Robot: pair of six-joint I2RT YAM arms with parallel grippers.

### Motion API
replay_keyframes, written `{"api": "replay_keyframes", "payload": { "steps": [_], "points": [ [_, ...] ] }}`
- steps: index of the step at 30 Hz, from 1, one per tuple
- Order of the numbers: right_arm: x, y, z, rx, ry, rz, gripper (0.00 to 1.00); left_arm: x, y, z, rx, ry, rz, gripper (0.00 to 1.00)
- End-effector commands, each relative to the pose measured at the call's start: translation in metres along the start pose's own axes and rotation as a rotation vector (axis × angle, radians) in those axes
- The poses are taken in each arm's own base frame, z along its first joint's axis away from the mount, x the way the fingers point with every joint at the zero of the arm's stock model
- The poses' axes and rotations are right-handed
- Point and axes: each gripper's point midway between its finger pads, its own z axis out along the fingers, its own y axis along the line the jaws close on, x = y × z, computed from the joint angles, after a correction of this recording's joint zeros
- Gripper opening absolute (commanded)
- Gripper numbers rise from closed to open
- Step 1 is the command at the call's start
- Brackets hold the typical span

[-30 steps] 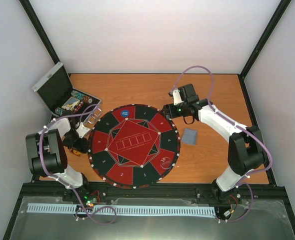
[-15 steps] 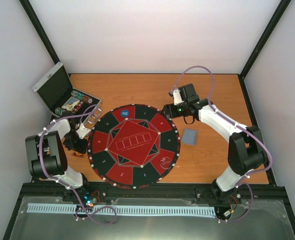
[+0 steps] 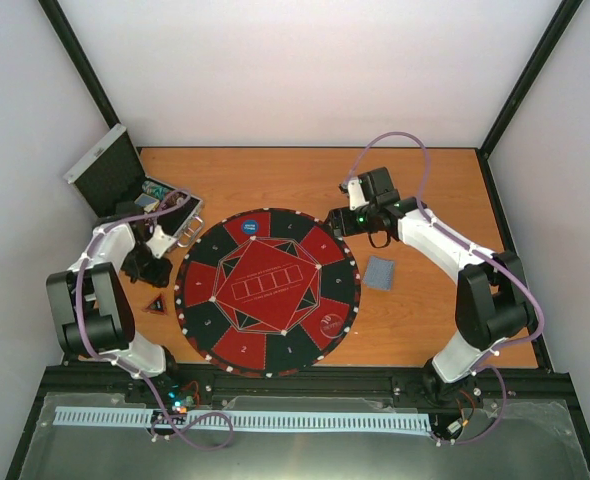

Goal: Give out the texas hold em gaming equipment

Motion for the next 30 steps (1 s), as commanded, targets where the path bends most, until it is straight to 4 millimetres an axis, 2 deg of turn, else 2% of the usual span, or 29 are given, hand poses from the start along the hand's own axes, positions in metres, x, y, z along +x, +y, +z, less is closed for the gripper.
{"api": "replay_keyframes", "payload": {
  "steps": [1,4,7,12,15,18,24,30],
  "points": [
    [-0.01,-0.004,-0.003,0.003,-0.02,-0.004,0.77,-0.024,-0.017,-0.019,0.057,-0.037,0.036,0.48],
    [-0.011,-0.004,-0.004,0.004,-0.016,-0.004,0.77,-0.039,-0.058,-0.027,0.118,-0.09,0.167,0.48],
    [-0.011,-0.005,-0.004,0.014,-0.009,-0.002,0.77,-0.041,-0.095,-0.028,0.184,-0.107,0.267,0.48],
    [-0.012,-0.005,-0.004,0.012,-0.002,0.005,0.77,-0.037,-0.125,-0.024,0.237,-0.114,0.354,0.48],
    [-0.014,-0.004,-0.005,0.012,-0.003,0.015,0.77,-0.051,-0.108,-0.025,0.12,-0.173,0.371,0.48],
    [-0.017,-0.002,-0.006,0.004,-0.005,0.029,0.77,-0.061,-0.092,-0.014,0.035,-0.176,0.371,0.48],
    [-0.019,-0.003,-0.013,0.018,-0.017,0.047,0.77,-0.055,-0.085,0.028,0.014,-0.089,0.366,0.48],
    [-0.018,-0.005,-0.016,0.037,-0.013,0.045,0.77,-0.059,-0.066,0.037,-0.022,-0.105,0.335,0.48]
  ]
}}
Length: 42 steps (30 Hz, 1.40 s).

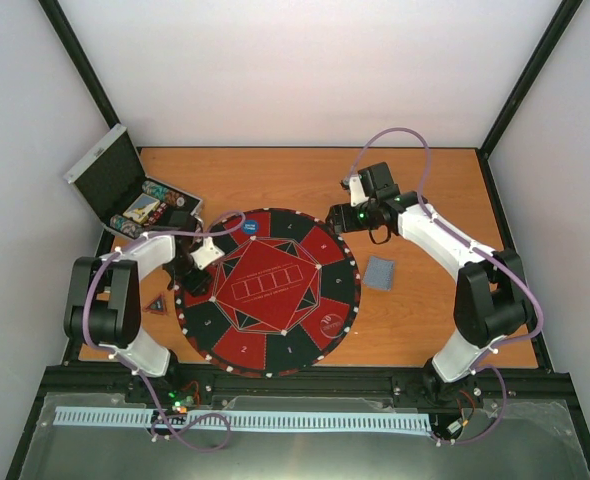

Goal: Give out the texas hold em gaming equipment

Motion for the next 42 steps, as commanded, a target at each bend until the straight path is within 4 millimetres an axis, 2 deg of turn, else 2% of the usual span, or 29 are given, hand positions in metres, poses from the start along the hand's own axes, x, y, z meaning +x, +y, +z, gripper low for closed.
{"api": "replay_keyframes", "payload": {
  "steps": [1,8,11,15,27,34,38,42],
  "points": [
    [-0.013,-0.002,-0.011,0.016,-0.034,0.008,0.77,-0.005,0.026,0.005,-0.07,-0.025,-0.016,0.48],
    [-0.017,0.001,-0.012,0.001,-0.046,0.018,0.77,0.008,0.045,0.01,-0.124,0.012,-0.05,0.49],
    [-0.017,0.001,-0.011,0.002,-0.043,0.016,0.77,0.002,0.042,0.008,-0.099,-0.011,-0.058,0.58],
    [-0.016,0.001,-0.01,0.001,-0.042,0.016,0.77,0.005,0.044,0.005,-0.116,-0.003,-0.054,0.64],
    [-0.014,-0.002,-0.013,0.02,-0.041,-0.002,0.78,0.02,0.067,0.001,-0.168,0.034,-0.091,0.61],
    [-0.013,-0.001,-0.01,0.01,-0.04,-0.001,0.78,0.021,0.065,-0.002,-0.157,0.028,-0.096,0.62],
    [-0.014,-0.001,-0.012,0.012,-0.044,-0.01,0.8,0.01,0.061,-0.018,-0.127,-0.026,-0.107,0.64],
    [-0.016,-0.005,-0.017,0.045,-0.064,-0.038,0.83,0.002,0.051,-0.052,-0.06,-0.124,-0.132,0.7]
  ]
}}
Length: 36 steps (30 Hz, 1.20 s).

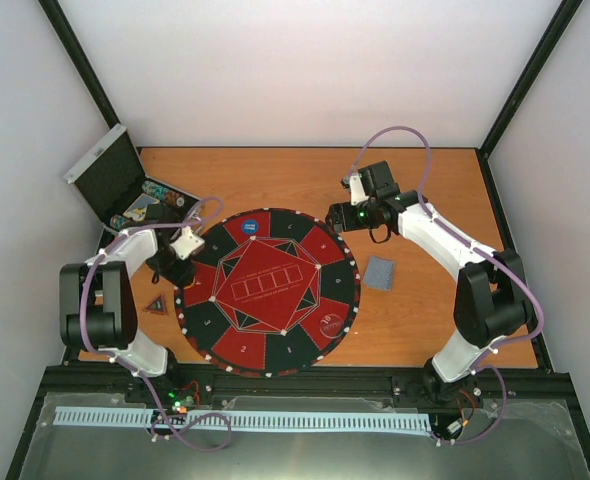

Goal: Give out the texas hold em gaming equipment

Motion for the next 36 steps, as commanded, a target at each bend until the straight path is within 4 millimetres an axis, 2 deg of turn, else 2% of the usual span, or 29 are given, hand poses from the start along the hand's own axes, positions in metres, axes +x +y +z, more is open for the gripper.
{"api": "replay_keyframes", "payload": {
  "steps": [1,4,7,9,12,17,22,29,33,36],
  "points": [
    [-0.014,-0.005,-0.018,0.044,-0.069,-0.044,0.83,-0.01,0.009,-0.047,0.014,-0.108,-0.033,0.72],
    [-0.018,-0.007,-0.026,0.064,-0.107,-0.068,0.86,0.017,0.026,-0.06,0.014,-0.094,-0.114,0.82],
    [-0.017,-0.01,-0.03,0.077,-0.132,-0.087,0.89,0.052,0.043,-0.057,0.01,-0.024,-0.222,0.98],
    [-0.017,-0.012,-0.03,0.085,-0.136,-0.082,0.93,0.065,0.045,-0.053,0.029,0.0,-0.271,1.0],
    [-0.016,-0.015,-0.03,0.092,-0.138,-0.079,0.99,0.068,0.043,-0.05,0.046,-0.021,-0.3,1.0],
    [-0.018,-0.017,-0.036,0.097,-0.157,-0.072,1.0,0.05,0.052,-0.058,0.043,-0.105,-0.352,1.0],
    [-0.022,-0.02,-0.045,0.115,-0.184,-0.062,1.0,0.019,0.074,-0.079,0.033,-0.228,-0.392,1.0],
    [-0.033,-0.027,-0.062,0.172,-0.237,-0.054,1.0,-0.037,0.124,-0.127,-0.012,-0.437,-0.426,1.0],
    [-0.046,-0.023,-0.071,0.171,-0.257,-0.067,1.0,-0.056,0.158,-0.135,-0.057,-0.46,-0.454,1.0],
    [-0.062,-0.016,-0.077,0.15,-0.283,-0.066,1.0,-0.06,0.173,-0.128,-0.066,-0.444,-0.481,1.0]
  ]
}}
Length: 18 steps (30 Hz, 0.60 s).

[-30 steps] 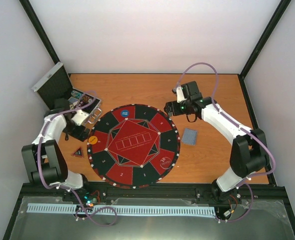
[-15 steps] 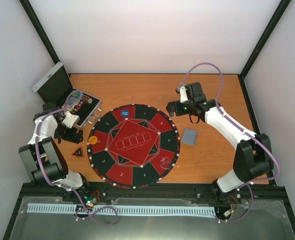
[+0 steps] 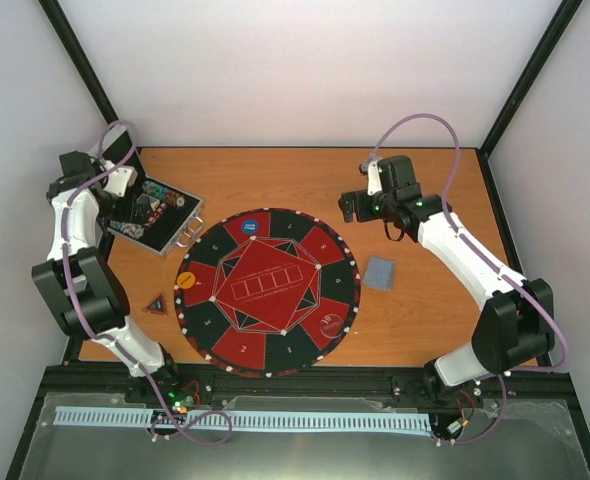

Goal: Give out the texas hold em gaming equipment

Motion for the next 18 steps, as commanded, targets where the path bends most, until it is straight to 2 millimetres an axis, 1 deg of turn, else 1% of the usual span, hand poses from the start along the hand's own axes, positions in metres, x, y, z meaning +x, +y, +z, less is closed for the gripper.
{"api": "replay_keyframes", "payload": {
  "steps": [1,3,4,8,10,11,15,18],
  "points": [
    [-0.042,0.001,-0.015,0.003,-0.093,0.009,1.0,-0.019,0.02,0.012,-0.022,-0.018,-0.06,1.0],
    [-0.051,0.002,-0.017,0.001,-0.11,0.025,1.0,-0.017,0.024,0.021,-0.027,0.005,-0.045,0.99],
    [-0.054,0.002,-0.018,0.003,-0.118,0.034,1.0,-0.015,0.026,0.025,-0.034,0.018,-0.034,0.97],
    [-0.06,0.001,-0.017,0.006,-0.136,0.056,1.0,-0.005,0.044,0.041,-0.101,0.071,0.019,0.79],
    [-0.057,-0.001,-0.012,0.014,-0.127,0.051,1.0,-0.004,0.052,0.048,-0.124,0.096,0.04,0.72],
    [-0.055,-0.003,-0.01,0.025,-0.123,0.047,1.0,-0.004,0.055,0.05,-0.128,0.103,0.053,0.7],
    [-0.048,-0.011,0.003,0.067,-0.09,0.009,1.0,-0.006,0.059,0.06,-0.124,0.114,0.125,0.64],
    [-0.05,-0.013,0.011,0.08,-0.058,-0.027,1.0,-0.001,0.064,0.068,-0.129,0.145,0.156,0.6]
  ]
}}
